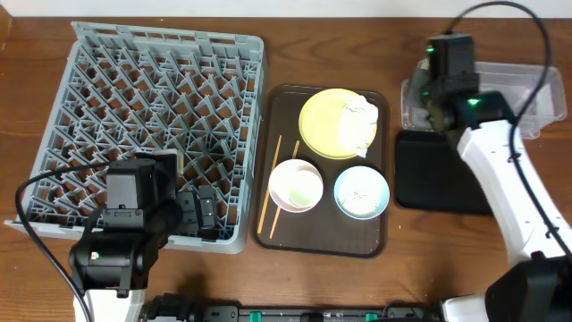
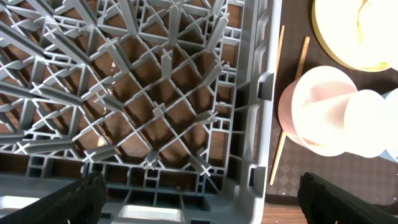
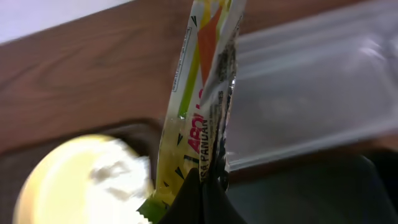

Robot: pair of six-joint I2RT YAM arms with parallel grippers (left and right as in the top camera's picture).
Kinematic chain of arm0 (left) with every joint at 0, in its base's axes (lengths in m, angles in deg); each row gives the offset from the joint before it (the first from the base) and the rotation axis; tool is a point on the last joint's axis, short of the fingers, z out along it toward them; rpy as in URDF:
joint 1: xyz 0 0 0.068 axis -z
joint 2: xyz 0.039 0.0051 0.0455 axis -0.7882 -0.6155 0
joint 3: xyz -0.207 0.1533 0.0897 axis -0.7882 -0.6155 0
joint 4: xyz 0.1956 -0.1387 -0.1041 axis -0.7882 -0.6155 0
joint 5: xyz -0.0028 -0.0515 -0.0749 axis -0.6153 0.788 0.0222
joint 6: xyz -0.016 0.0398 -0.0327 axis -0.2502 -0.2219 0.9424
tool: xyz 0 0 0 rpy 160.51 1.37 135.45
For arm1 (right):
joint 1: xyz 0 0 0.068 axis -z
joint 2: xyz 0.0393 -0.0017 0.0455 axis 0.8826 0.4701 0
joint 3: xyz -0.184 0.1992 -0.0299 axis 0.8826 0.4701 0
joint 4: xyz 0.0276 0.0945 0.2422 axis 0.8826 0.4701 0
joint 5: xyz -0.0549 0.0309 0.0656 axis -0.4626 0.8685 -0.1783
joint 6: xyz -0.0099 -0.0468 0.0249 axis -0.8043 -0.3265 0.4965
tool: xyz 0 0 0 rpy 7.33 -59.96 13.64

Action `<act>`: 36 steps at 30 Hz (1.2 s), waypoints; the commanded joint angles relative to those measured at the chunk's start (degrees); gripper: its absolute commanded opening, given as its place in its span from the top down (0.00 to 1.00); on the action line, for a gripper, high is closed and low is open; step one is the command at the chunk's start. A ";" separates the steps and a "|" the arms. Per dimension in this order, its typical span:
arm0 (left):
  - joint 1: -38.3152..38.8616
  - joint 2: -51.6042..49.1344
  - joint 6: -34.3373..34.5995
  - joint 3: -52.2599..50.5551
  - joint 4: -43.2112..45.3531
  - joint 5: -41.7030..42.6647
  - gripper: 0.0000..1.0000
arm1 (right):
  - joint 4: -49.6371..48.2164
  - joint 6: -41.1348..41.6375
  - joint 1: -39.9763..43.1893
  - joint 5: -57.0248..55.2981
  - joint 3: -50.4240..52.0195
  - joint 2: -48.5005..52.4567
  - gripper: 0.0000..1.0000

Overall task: Sort waste into correct bins and load items into the dishwasher
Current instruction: 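Carry the wrapper right and drop it into the clear bin, then grasp the white tissue on the yellow plate with the right gripper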

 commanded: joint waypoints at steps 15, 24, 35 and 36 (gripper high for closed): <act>0.13 0.15 0.50 1.05 -0.07 0.35 0.02 | -8.92 -1.60 8.39 23.08 0.09 3.93 0.35; 0.13 0.15 0.50 1.05 0.04 0.33 0.02 | -0.20 -13.16 -3.67 21.11 0.11 5.60 0.31; 0.13 0.15 0.50 1.05 0.07 0.35 0.02 | -2.38 -7.17 -12.02 9.35 0.13 18.40 0.26; 0.13 0.15 0.50 1.05 0.07 0.35 0.02 | -3.04 -6.29 -12.13 9.38 0.13 19.61 0.26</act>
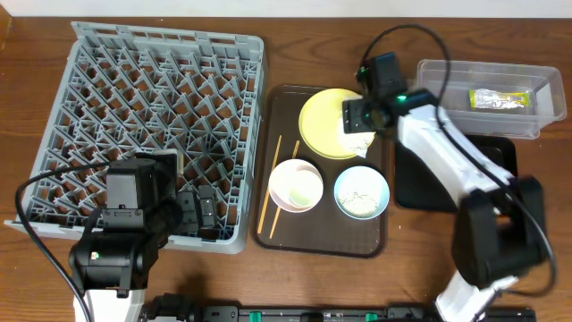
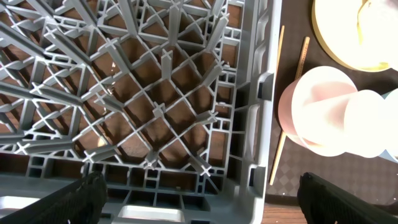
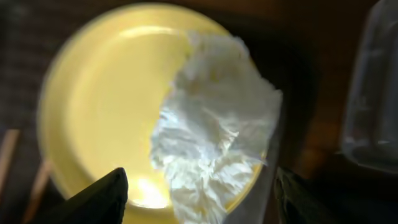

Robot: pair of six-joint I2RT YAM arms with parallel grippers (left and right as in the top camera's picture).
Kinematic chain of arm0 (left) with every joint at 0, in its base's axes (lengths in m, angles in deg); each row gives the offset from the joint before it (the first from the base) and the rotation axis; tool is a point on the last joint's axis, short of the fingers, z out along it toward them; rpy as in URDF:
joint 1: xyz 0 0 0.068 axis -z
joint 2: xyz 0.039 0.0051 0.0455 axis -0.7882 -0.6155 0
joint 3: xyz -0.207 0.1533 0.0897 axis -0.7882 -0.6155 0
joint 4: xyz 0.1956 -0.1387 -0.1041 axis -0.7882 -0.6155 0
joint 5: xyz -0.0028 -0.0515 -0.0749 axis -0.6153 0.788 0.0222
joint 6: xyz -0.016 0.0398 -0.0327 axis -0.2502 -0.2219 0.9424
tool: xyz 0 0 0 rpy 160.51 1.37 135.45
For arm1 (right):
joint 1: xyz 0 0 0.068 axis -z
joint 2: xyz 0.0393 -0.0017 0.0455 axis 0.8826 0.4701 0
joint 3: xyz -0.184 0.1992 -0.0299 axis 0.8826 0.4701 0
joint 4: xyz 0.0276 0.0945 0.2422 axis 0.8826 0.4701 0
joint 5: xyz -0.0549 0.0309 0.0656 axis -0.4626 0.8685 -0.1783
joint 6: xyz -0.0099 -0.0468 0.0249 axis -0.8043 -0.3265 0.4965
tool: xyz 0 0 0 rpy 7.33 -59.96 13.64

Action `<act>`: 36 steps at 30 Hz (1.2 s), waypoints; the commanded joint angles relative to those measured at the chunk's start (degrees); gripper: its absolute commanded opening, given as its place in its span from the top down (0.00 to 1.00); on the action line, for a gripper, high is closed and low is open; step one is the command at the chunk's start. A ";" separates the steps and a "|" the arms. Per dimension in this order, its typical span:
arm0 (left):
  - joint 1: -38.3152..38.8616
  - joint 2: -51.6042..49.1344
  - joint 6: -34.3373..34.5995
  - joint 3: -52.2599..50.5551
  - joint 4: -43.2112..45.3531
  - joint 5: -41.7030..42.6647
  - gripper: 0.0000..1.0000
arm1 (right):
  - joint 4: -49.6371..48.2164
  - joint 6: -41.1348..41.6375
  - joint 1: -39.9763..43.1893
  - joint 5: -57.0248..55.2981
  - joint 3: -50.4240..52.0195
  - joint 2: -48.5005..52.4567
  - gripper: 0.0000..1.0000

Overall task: Sort waste into correct bins and load items into the dishwasher
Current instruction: 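Grasp the white tissue on the yellow plate with the right gripper, then carry the tissue right and release it into the clear bin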

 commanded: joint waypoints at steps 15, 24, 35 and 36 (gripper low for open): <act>0.13 0.15 0.48 1.05 0.04 0.35 0.02 | -1.55 7.17 -2.43 -1.77 0.02 7.48 0.99; 0.13 0.15 0.48 1.05 0.04 0.35 0.02 | 0.72 6.34 0.81 -4.20 -0.02 -6.34 0.99; 0.13 0.15 0.48 1.05 0.04 0.35 0.02 | -3.61 7.02 12.26 -18.53 -0.02 -16.44 0.99; 0.13 0.15 0.48 1.05 0.04 0.35 0.02 | -4.04 7.02 13.46 -18.53 -0.02 -16.13 0.99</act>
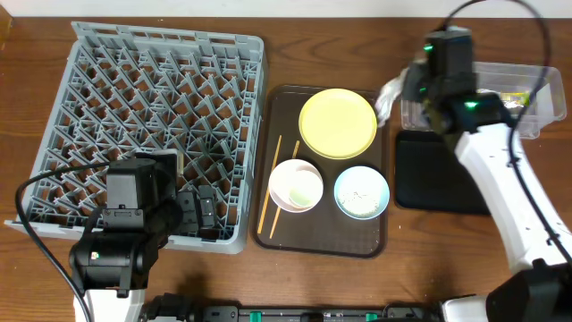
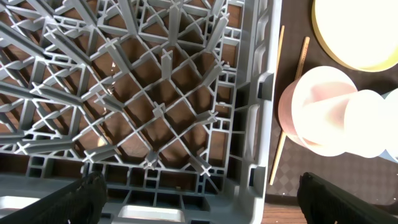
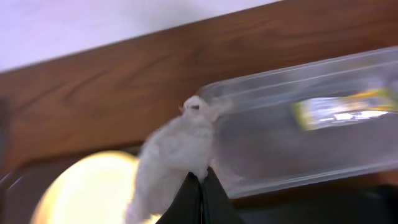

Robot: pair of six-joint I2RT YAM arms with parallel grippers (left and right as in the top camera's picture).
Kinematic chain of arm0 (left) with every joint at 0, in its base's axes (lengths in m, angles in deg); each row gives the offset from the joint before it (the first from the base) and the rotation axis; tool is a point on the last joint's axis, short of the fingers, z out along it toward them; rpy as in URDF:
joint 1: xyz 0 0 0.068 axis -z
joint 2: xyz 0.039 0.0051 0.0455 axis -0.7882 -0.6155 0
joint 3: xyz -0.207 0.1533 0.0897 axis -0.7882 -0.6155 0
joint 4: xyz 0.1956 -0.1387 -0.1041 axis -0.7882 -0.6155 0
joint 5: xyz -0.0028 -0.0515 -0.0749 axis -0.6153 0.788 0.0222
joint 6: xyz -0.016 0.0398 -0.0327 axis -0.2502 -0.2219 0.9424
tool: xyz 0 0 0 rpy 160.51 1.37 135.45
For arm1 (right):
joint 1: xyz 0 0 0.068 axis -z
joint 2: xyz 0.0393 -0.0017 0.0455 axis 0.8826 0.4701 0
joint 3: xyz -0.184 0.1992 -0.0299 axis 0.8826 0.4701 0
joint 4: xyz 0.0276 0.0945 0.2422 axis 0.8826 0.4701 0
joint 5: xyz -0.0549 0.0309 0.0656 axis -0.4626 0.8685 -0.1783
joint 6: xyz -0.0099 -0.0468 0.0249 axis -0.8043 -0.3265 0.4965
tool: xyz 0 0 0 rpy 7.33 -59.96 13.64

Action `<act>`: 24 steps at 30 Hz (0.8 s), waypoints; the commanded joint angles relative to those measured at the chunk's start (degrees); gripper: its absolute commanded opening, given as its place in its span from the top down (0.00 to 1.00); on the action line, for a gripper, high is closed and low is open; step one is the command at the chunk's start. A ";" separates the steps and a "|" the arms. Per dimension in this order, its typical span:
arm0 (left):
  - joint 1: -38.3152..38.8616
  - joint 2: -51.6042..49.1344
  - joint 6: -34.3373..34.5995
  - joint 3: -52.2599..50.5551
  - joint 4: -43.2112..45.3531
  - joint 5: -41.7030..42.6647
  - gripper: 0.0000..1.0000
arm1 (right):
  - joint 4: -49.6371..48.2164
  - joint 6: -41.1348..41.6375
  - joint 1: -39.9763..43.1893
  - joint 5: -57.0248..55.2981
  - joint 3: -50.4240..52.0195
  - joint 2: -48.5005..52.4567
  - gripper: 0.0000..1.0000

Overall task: Sort waste into correct bins and load items into the dishwasher
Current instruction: 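Carry the tissue right and release it into the clear bin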

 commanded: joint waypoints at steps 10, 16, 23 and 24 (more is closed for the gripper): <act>0.13 0.15 0.48 1.05 0.07 0.35 0.02 | -2.45 1.09 11.93 -3.39 -0.15 3.06 0.99; 0.13 0.15 0.48 1.05 0.04 0.35 0.02 | -1.07 0.79 12.37 -0.42 -0.13 3.63 0.29; 0.13 0.15 0.48 1.05 0.02 0.35 0.02 | 4.24 -0.09 12.22 4.66 -0.15 3.63 0.11; 0.13 0.15 0.48 1.05 0.02 0.35 0.02 | 5.31 -0.31 12.22 6.36 -0.15 3.63 0.09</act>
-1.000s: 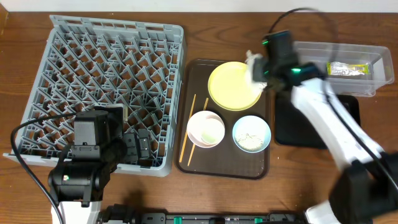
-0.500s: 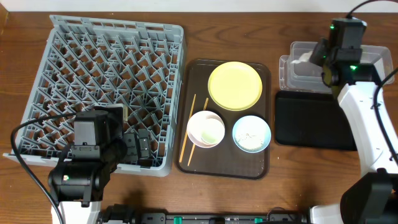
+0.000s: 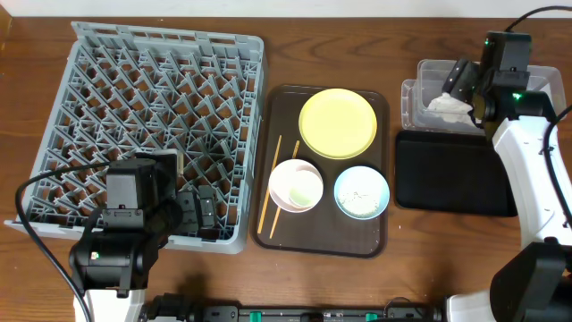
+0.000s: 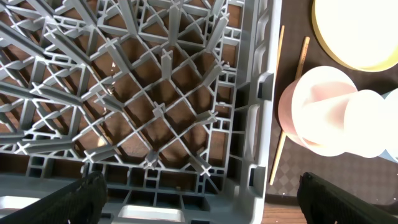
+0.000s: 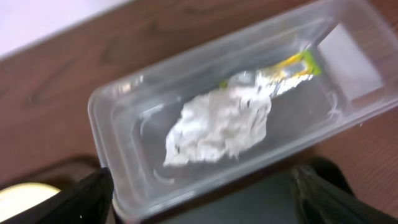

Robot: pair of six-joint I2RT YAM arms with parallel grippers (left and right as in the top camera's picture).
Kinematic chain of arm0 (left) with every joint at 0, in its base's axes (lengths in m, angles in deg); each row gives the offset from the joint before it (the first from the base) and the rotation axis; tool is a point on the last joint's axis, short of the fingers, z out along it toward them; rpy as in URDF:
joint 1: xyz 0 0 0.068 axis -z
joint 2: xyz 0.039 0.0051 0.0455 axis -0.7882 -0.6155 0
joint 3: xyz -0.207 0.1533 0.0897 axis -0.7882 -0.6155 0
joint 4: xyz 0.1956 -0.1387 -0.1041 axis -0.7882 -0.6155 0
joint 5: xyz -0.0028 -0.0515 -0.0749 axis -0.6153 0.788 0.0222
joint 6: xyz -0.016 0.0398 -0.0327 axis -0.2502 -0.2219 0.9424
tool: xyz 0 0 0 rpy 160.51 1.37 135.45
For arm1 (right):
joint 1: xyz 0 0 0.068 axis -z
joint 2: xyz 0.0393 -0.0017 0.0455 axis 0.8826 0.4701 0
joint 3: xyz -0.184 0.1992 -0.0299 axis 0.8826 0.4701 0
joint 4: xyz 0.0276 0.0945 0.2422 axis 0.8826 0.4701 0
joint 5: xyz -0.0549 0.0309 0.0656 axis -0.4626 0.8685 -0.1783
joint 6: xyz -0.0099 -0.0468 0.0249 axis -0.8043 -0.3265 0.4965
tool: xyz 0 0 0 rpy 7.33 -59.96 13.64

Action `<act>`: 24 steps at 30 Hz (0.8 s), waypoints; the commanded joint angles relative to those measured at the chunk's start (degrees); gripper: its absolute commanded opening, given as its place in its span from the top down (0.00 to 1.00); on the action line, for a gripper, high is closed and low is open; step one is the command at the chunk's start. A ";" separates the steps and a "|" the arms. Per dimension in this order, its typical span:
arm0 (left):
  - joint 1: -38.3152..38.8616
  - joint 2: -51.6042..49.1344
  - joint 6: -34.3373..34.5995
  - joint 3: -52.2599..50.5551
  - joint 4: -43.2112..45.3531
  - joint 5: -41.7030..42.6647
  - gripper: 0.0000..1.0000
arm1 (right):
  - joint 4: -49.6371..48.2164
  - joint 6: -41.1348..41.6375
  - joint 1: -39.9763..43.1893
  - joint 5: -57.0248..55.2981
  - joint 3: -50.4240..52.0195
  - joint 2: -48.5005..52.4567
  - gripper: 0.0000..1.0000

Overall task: Sort waste into correct bins and load items into the dishwasher
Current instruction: 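Carry the tissue right and release it into the clear bin, then grasp the rim of the light-blue rice bowl with the right gripper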

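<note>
A crumpled white napkin (image 5: 219,126) lies in the clear plastic bin (image 5: 118,112) on top of a green-yellow wrapper (image 5: 292,68); overhead the napkin (image 3: 447,105) shows at the bin's left end. My right gripper (image 5: 202,193) hangs open over the bin's near rim, empty. On the brown tray (image 3: 375,241) sit a bare yellow plate (image 3: 337,122), a pink bowl (image 3: 295,185), a blue bowl (image 3: 361,191) and chopsticks (image 3: 268,197). My left gripper (image 4: 199,193) is open over the grey dish rack's (image 3: 152,125) near right corner.
A black bin (image 3: 451,174) sits on the table just in front of the clear bin. The pink bowl (image 4: 323,118) and chopsticks (image 4: 281,124) show at the right of the left wrist view.
My right gripper held the napkin at the clear bin's left edge; now it is open and the napkin lies inside the bin. The left arm has not moved.
My right gripper first held a wrapper near the clear bin. Then the wrapper lay in the bin and the gripper stood open over the napkin on the yellow plate. Later it carried the napkin toward the bin, plate bare. Now the napkin rests in the bin.
</note>
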 commanded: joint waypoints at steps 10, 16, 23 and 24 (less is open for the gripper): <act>0.11 0.15 0.48 1.05 -0.09 0.35 0.02 | 19.61 -20.65 -1.29 43.89 -0.15 0.48 0.27; 0.11 0.15 0.48 1.05 -0.09 0.33 0.02 | 32.59 -25.73 -8.66 36.94 -0.09 0.48 0.41; 0.11 0.15 0.48 1.05 -0.20 0.33 0.02 | 37.99 -17.20 -19.82 23.47 -0.04 -0.22 0.45; 0.13 0.15 0.48 1.05 -0.22 0.35 0.02 | 37.88 -14.38 -22.27 21.22 0.15 -1.14 0.45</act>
